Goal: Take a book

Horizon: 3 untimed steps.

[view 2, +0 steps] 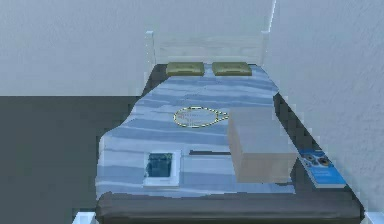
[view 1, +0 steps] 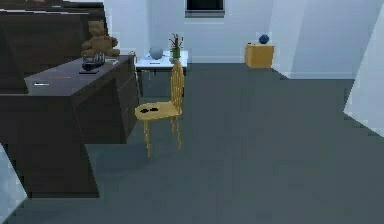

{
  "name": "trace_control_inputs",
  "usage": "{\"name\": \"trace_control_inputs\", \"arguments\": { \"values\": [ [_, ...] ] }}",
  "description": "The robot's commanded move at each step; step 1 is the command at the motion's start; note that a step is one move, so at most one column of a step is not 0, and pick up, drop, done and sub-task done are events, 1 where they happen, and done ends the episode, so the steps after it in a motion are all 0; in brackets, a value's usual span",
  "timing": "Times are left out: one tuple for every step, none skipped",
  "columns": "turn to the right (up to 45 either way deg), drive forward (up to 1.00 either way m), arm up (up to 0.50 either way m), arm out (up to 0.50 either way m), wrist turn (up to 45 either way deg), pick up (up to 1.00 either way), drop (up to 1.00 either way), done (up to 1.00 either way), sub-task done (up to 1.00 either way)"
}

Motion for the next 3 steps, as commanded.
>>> {"name": "trace_control_inputs", "arguments": {
  "values": [
    [0.0, 0.00, 0.50, 0.00, 0.0, 0.00, 0.00, 0.00, 0.00],
    [0.0, 0.00, 0.14, 0.00, 0.0, 0.00, 0.00, 0.00, 0.00],
    [0.0, 0.00, 0.00, 0.34, 0.0, 0.00, 0.00, 0.00, 0.00]
  ]
}}
